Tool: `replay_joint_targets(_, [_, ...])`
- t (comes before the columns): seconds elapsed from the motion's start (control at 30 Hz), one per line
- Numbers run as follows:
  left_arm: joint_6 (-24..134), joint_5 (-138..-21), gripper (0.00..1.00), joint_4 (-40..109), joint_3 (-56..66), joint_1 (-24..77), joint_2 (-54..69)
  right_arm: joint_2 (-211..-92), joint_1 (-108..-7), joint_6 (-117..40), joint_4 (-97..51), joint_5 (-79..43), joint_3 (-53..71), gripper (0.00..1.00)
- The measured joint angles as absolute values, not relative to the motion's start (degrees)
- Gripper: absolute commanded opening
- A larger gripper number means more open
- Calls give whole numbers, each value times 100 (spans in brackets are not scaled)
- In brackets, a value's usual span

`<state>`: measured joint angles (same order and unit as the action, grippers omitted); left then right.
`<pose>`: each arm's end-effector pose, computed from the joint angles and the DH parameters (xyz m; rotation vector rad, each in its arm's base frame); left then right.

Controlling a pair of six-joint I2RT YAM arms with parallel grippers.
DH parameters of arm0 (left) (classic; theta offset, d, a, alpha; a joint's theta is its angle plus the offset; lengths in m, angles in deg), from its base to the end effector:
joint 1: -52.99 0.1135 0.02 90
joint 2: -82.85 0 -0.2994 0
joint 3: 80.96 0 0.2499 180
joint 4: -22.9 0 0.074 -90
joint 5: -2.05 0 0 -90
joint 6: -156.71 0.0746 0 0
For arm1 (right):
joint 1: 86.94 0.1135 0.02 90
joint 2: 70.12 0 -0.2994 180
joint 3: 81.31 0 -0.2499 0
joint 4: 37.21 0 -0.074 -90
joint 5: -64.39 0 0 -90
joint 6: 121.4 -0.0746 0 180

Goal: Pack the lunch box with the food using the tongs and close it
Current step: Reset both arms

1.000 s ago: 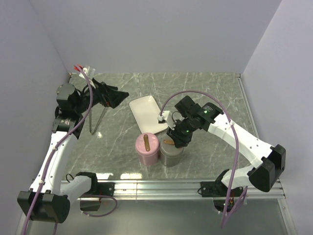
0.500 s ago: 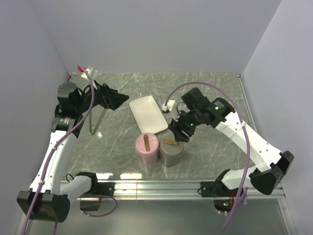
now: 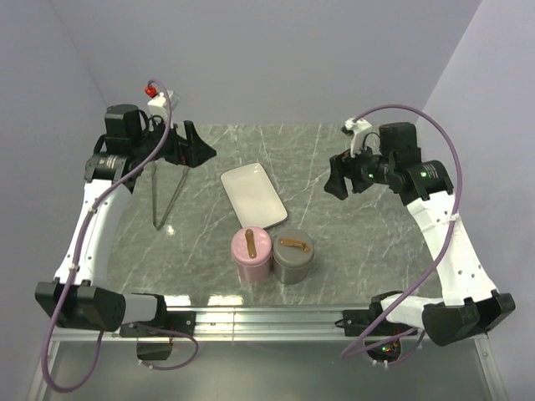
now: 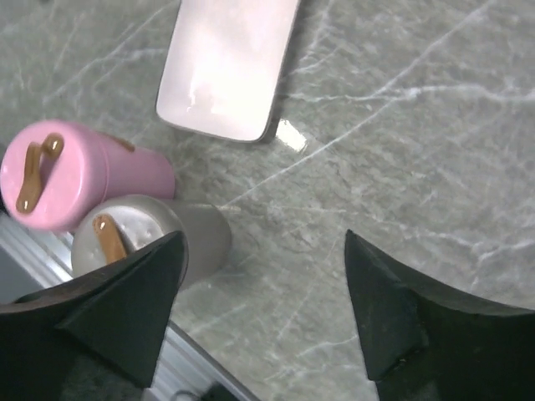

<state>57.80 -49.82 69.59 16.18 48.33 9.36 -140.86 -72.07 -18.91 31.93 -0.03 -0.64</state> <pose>0.2812 -0.0691 0.4489 0.3671 1.9335 -0.8083 0.2315 0.0948 0.4239 -0.7563 2.1183 0.5291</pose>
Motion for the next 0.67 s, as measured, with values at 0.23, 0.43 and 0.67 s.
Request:
replay_joint_targets(0.23, [6276,-5979,99,7392,1379,4846,418,-13732,-8285,-2682,2329,65,1281,98])
replay_joint_targets(0.43, [6552,-6425,99,7014,-13,4859,826,-13734,-8435,-2841,2023,-45,2236,99])
replay_joint_targets(0.67, [6797,-6799,99,6780,-564,4859,999,-13459,-8435,-2881,1807,-71,2566,100])
